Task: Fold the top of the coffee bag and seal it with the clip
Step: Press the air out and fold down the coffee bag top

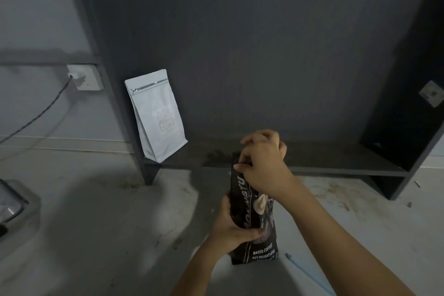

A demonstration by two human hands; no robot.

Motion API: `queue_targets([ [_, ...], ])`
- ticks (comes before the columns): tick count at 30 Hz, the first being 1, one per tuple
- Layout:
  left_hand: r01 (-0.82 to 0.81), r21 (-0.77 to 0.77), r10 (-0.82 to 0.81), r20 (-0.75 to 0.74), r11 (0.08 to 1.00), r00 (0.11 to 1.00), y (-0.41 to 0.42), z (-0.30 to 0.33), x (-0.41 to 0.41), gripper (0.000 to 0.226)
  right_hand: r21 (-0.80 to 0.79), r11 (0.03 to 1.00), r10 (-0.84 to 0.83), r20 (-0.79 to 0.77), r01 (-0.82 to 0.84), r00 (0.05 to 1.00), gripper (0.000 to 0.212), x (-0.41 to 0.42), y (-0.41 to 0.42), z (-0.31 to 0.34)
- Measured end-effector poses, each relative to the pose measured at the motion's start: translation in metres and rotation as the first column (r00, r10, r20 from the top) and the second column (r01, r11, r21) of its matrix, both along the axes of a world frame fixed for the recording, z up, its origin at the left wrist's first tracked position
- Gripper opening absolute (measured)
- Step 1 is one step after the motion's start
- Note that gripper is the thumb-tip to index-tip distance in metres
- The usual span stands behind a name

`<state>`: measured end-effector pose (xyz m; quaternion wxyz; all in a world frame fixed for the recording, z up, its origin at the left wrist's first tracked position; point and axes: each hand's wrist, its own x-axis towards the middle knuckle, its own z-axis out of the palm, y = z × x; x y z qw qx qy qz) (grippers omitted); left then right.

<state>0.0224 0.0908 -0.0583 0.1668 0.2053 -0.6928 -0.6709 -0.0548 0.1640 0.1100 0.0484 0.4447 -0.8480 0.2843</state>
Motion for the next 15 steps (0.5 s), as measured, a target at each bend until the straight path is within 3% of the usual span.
queue_targets([
  [5, -0.072, 0.003, 0.072, -0.014, 0.997, 0.997, 0.004, 0.000, -0.003, 0.072, -0.108, 0.994, 0.005, -0.037, -0.009, 0.999, 0.014, 0.004, 0.006, 0.000],
  [10, -0.112, 0.007, 0.112, -0.022, 0.994, 0.994, -0.005, -0.001, 0.003, 0.060, -0.009, 0.992, 0.128, -0.001, -0.128, 0.992, 0.010, 0.002, 0.014, 0.010],
  [12, -0.101, 0.034, 0.102, -0.036, 0.994, 0.994, -0.007, 0.002, 0.005, 0.063, -0.089, 0.991, 0.105, 0.009, -0.103, 0.994, 0.012, -0.007, 0.021, 0.015],
  [15, -0.082, 0.089, 0.086, -0.045, 0.993, 0.995, -0.010, 0.007, 0.008, 0.059, -0.346, 0.938, 0.032, 0.058, -0.010, 0.998, 0.030, -0.025, 0.038, 0.008],
])
